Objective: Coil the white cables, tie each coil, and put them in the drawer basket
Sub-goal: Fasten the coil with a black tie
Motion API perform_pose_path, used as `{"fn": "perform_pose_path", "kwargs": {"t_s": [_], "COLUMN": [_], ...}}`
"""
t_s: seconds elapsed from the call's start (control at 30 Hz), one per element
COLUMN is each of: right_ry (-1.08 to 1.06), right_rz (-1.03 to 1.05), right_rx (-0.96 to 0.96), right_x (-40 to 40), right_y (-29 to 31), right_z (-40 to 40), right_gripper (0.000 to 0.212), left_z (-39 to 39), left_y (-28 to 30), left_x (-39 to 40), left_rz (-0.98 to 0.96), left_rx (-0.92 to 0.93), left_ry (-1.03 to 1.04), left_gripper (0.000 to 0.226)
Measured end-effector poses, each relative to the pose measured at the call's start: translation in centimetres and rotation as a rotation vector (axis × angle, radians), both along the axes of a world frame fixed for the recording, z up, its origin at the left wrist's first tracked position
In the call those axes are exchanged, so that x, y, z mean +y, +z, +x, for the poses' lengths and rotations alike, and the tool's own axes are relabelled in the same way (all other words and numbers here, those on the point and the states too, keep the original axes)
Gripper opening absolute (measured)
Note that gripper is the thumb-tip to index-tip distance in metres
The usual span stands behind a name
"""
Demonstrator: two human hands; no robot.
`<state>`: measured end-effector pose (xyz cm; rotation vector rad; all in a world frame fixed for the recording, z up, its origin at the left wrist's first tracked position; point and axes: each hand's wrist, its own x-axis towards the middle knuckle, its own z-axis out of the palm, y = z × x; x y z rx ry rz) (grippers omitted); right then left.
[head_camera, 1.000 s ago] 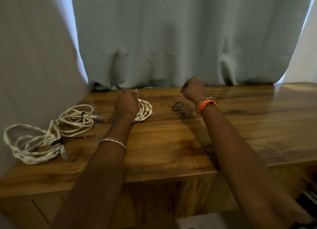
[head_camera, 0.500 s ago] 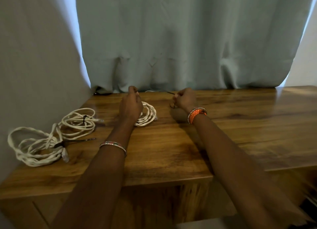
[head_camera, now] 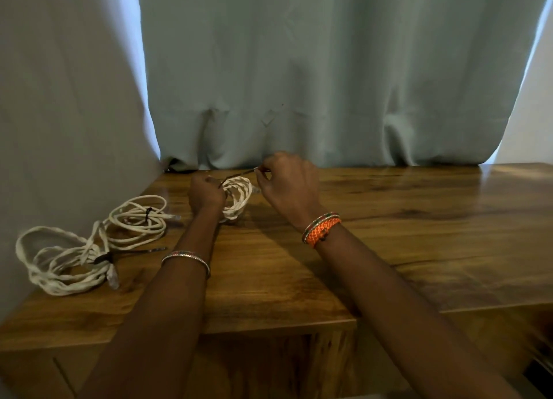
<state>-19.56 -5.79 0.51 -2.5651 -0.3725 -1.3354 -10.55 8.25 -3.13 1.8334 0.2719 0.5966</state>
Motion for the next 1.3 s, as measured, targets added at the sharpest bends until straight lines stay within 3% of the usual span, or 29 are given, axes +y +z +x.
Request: {"fn": "perform_pose_path", "kwargs": {"t_s": [0.2, 0.43, 0.53, 0.6, 0.67, 0.73, 0.87, 0.93, 1.0, 1.07, 1.23, 1.3], "right_ry": [-0.033, 0.017, 0.043, 0.033, 0.004, 0.067, 0.49, 0.615, 0.659, 0.665, 0.769, 0.806], "right_rz": [-0.117, -0.413, -0.469, -0.277, 0.14, 0.626, 1.725, 2.093, 2.192, 2.15, 2.043, 2.039], "right_rx": [-0.071, 0.028, 0.172, 0.101, 0.097, 0.282, 0.401, 0.408, 0.414, 0.498, 0.686, 0.689], "right_x": [0.6, 2.8, 3.4, 3.6, 3.8, 3.9, 4.6, 4.7, 4.4, 4.0, 3.7, 3.7], "right_y": [-0.1, -0.6, -0.8, -1.3, -2.1, -2.8, -2.0, -1.3, -0.8, -0.5, -0.3, -0.4], "right_z": [-0.7, -2.1, -2.2, -1.8, -0.7, 0.1, -0.1, -0.2, -0.4, -0.5, -0.6, -0.6], "right_gripper": [0.017, 0.019, 0.013, 0.007, 0.01, 0.015, 0.015, 0.018, 0.017, 0.013, 0.034, 0.035], "left_z": [-0.2, -0.5, -1.1, -2.0, -3.3, -4.2, -4.8, -5.1, -5.1, -4.7, -4.6, -4.3], "left_y": [0.2, 1.0, 1.9, 2.3, 2.6, 3.0, 3.1, 3.0, 3.0, 3.2, 3.6, 3.6], "left_x": [0.4, -0.3, -1.2, -1.9, -2.6, -3.4, -4.8, -5.5, -5.9, -5.9, -5.6, -5.4], "left_rz": [-0.039, -0.003, 0.04, 0.103, 0.195, 0.286, 0.317, 0.336, 0.317, 0.259, 0.095, 0.039], "left_rx": [0.025, -0.037, -0.175, -0.378, -0.57, -0.697, -0.748, -0.73, -0.697, -0.671, -0.581, -0.538], "left_ry": [0.115, 0.092, 0.044, 0.007, -0.021, -0.068, -0.155, -0.19, -0.211, -0.216, -0.191, -0.232], "left_gripper": [0.034, 0.033, 0.03, 0.028, 0.032, 0.038, 0.046, 0.046, 0.045, 0.044, 0.047, 0.037]}}
